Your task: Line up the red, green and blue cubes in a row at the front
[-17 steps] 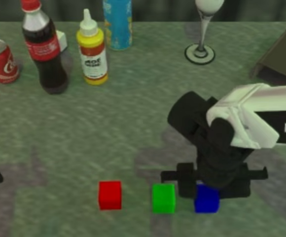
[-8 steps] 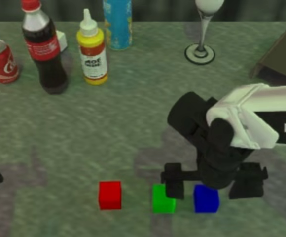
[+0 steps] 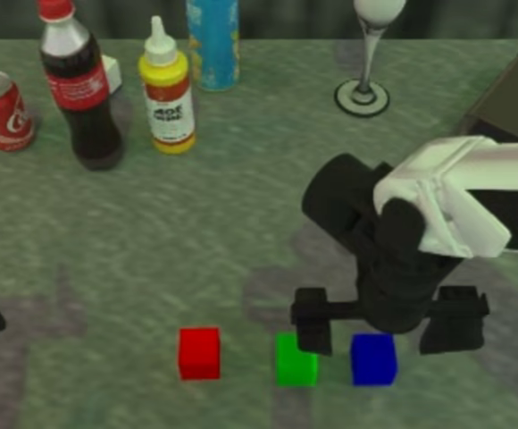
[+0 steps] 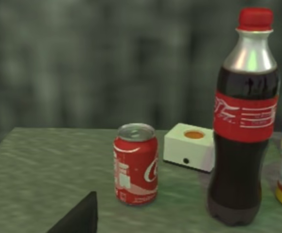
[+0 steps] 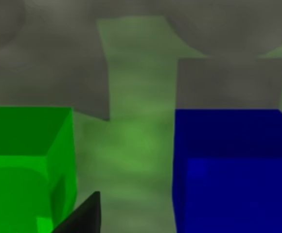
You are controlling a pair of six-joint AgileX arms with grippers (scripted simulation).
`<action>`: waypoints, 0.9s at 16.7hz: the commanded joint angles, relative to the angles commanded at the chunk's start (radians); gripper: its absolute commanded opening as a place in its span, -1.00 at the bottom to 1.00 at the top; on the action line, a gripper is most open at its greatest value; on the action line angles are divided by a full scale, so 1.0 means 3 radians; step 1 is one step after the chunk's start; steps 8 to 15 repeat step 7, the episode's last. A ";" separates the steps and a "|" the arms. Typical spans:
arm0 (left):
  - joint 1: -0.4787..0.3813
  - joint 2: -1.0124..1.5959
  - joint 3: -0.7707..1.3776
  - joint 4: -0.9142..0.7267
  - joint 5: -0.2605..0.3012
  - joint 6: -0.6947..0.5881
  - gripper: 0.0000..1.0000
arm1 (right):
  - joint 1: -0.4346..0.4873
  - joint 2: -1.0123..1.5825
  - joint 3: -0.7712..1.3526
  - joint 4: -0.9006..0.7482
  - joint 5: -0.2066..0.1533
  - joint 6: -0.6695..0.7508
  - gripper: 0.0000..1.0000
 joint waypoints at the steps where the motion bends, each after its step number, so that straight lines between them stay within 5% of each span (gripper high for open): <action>1: 0.0000 0.0000 0.0000 0.0000 0.0000 0.0000 1.00 | 0.0007 -0.0046 0.0070 -0.0116 -0.0002 0.0000 1.00; 6: 0.0000 0.0000 0.0000 0.0000 0.0000 0.0000 1.00 | 0.0020 -0.0275 0.0369 -0.0640 0.0000 0.0000 1.00; 15: 0.0000 0.0000 0.0000 0.0000 0.0000 0.0000 1.00 | 0.0020 -0.0288 0.0385 -0.0663 0.0000 0.0000 1.00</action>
